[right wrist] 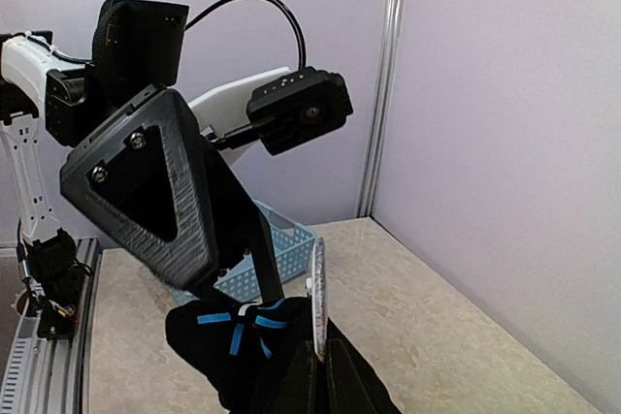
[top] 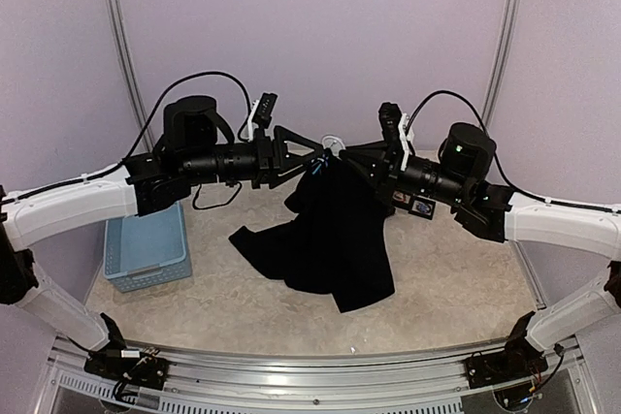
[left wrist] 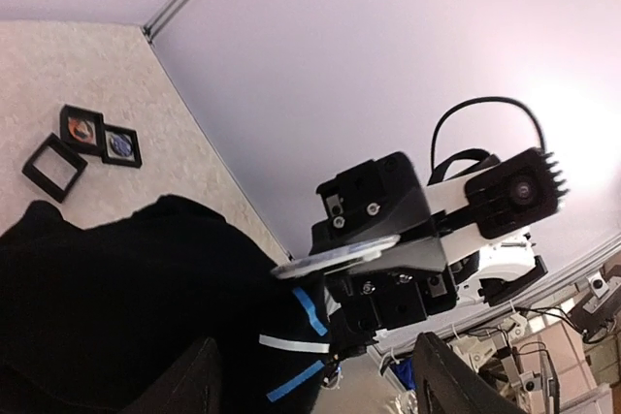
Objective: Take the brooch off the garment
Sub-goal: Pass from the right arm to the left
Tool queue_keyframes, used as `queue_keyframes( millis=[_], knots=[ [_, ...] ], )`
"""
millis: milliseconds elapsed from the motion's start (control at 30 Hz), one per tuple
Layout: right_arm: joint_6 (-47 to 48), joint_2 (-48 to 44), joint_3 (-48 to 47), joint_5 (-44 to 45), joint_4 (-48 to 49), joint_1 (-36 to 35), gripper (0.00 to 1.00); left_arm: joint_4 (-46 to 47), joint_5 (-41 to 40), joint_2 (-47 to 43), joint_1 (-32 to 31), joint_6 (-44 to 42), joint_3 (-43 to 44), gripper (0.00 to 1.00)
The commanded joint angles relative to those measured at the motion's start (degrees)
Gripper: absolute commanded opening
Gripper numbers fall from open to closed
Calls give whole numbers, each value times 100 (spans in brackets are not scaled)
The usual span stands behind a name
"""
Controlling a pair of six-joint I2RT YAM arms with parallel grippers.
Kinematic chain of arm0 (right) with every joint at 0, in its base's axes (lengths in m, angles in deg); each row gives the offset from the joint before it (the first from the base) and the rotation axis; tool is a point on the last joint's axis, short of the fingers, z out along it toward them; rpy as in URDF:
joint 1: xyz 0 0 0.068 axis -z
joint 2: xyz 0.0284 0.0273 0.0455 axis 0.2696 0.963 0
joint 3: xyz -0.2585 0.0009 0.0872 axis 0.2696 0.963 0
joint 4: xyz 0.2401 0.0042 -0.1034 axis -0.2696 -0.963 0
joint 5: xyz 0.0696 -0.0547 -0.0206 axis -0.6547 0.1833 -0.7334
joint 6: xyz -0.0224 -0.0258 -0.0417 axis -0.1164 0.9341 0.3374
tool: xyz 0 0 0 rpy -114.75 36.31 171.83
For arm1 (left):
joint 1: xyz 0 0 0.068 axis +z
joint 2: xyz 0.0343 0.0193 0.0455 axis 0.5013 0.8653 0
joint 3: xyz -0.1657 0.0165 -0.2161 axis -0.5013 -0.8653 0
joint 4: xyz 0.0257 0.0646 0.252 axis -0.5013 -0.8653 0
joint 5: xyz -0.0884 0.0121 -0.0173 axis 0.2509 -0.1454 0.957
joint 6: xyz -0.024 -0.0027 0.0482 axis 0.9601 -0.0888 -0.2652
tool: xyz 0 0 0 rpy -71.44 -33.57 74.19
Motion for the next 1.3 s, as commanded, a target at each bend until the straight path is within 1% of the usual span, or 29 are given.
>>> queue_keyframes(
  millis=[0, 133, 267, 333, 500, 600, 767, 900, 1033, 1100, 1167, 1267],
  knots=[
    [-1100, 141, -190, -840, 1065, 0, 0, -286, -807, -807, 157, -532, -125, 63],
    [-1547, 286, -240, -1122, 1585, 13, 0, -602, -423, -885, 243, -729, 299, 59],
    [-1855, 438, -413, -1345, 1836, 16, 0, -913, 136, -565, 244, -844, 854, 55],
    [-2079, 483, -473, -1464, 2044, 19, 0, -1006, 263, -407, 229, -887, 1004, 52],
    [-2634, 632, -608, -1778, 2355, 66, 0, -961, 536, -220, 172, -923, 1071, 50],
    [-2772, 694, -672, -1929, 2417, 85, 0, -962, 557, -223, 147, -959, 1073, 47],
    [-2950, 822, -759, -2126, 2412, 100, 0, -897, 641, -230, 147, -973, 1104, 36],
    [-2992, 842, -772, -2137, 2382, 109, 0, -950, 679, -207, 139, -973, 1122, 30],
    [-3013, 875, -787, -2197, 2312, 128, 0, -922, 591, -275, 138, -962, 1030, 30],
    [-3075, 903, -779, -2268, 2303, 144, 0, -923, 535, -344, 151, -972, 1005, 32],
    [-3126, 938, -783, -2339, 2300, 161, 0, -930, 496, -403, 171, -973, 989, 38],
    [-3195, 976, -806, -2438, 2286, 172, 0, -914, 450, -493, 197, -989, 961, 38]
  ],
)
